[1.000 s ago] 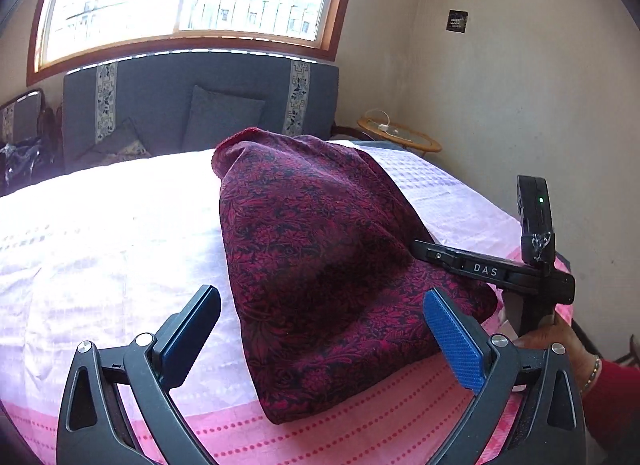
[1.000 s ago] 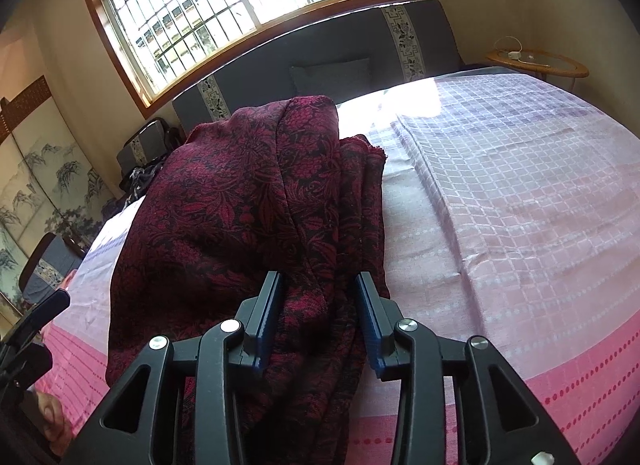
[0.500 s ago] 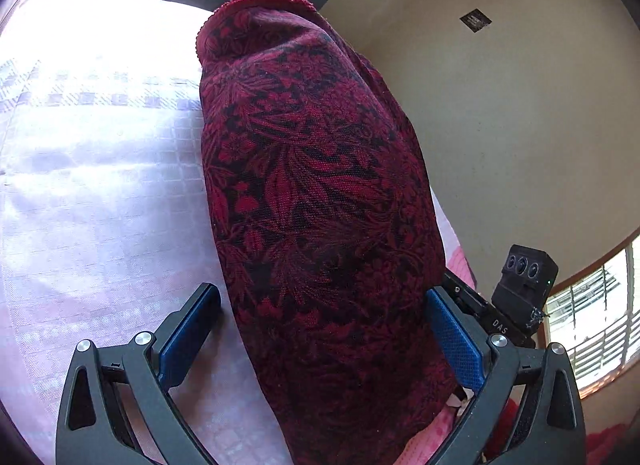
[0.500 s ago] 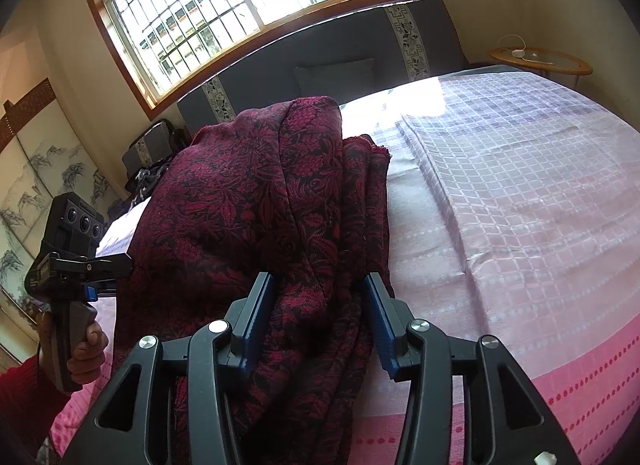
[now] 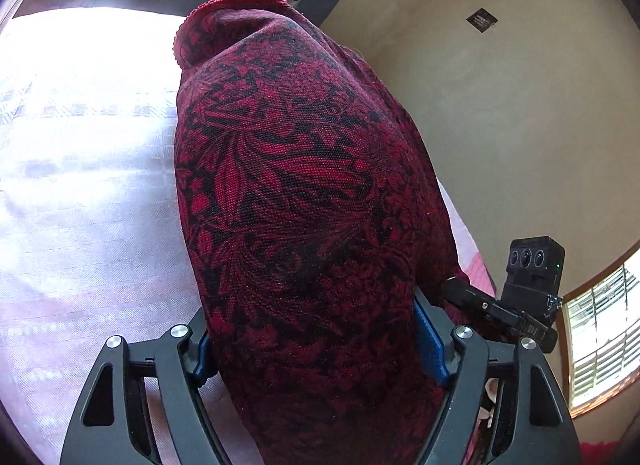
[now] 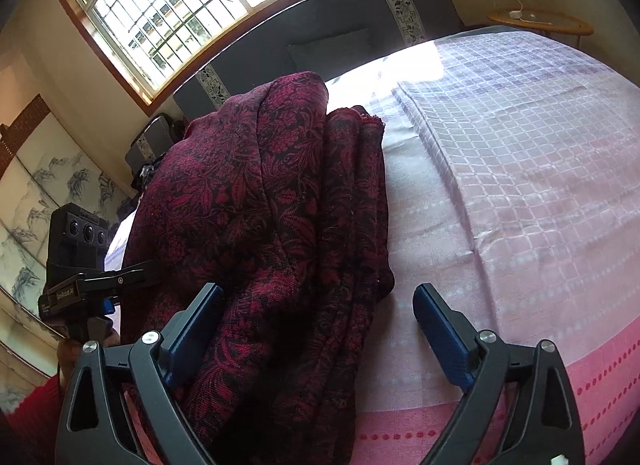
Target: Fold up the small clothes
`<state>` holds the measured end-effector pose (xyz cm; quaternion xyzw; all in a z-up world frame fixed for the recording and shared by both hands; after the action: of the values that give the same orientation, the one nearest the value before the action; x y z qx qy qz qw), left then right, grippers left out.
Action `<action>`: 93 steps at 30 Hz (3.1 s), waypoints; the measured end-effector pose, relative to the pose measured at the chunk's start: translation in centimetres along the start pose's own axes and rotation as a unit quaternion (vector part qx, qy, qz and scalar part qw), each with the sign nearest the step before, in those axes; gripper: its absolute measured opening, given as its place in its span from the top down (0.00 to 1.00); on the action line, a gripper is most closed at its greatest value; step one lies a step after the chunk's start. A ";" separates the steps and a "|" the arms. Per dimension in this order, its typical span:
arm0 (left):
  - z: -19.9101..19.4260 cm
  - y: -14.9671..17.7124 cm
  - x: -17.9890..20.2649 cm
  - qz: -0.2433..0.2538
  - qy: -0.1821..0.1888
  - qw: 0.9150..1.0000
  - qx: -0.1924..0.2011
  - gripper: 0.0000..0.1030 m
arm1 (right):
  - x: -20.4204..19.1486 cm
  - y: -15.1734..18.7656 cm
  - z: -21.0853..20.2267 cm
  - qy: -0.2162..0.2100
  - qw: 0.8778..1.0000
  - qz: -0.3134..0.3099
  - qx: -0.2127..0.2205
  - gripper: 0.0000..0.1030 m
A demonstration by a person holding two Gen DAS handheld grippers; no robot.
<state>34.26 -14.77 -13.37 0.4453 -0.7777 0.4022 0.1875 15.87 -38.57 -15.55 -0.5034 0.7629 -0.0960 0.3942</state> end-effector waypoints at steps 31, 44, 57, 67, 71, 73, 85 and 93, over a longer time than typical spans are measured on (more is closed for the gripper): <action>-4.4 5.4 6.2 0.076 -0.159 0.982 0.065 0.39 | -2.5 0.4 0.9 -0.157 0.986 0.036 -0.043 0.62; -9.8 10.6 8.7 0.107 -0.224 0.963 0.101 0.39 | -6.3 3.9 -1.7 -0.185 0.981 0.017 -0.051 0.63; -14.9 15.7 9.4 0.102 -0.251 0.955 0.123 0.39 | -9.9 7.6 -3.4 -0.212 0.976 0.003 -0.058 0.64; -16.6 19.6 8.8 0.094 -0.258 0.953 0.131 0.39 | -11.1 10.0 -3.6 -0.213 0.975 -0.004 -0.069 0.64; -17.0 21.1 8.8 0.094 -0.261 0.951 0.135 0.39 | -11.7 10.4 -3.6 -0.214 0.974 -0.007 -0.073 0.64; -17.2 21.7 8.7 0.095 -0.263 0.950 0.137 0.39 | -11.9 10.7 -3.7 -0.214 0.974 -0.009 -0.074 0.64; -17.6 22.8 8.3 0.094 -0.272 0.948 0.138 0.39 | -12.6 11.1 -3.4 -0.213 0.973 -0.016 -0.083 0.64; -17.4 22.9 8.2 0.091 -0.275 0.948 0.136 0.39 | -12.7 11.0 -3.0 -0.210 0.973 -0.015 -0.090 0.64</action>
<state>9.41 0.97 -8.03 0.4873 -0.7740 0.3817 -0.1332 8.52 -23.40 -13.10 -0.5571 0.6607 0.0751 0.4975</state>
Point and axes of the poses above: each gripper's, at about its wrist camera, not at the fingertips, and z roughly the way its jaws point, x to its right, y to its underside, the point moved 4 cm from there along z, roughly the way its jaws point
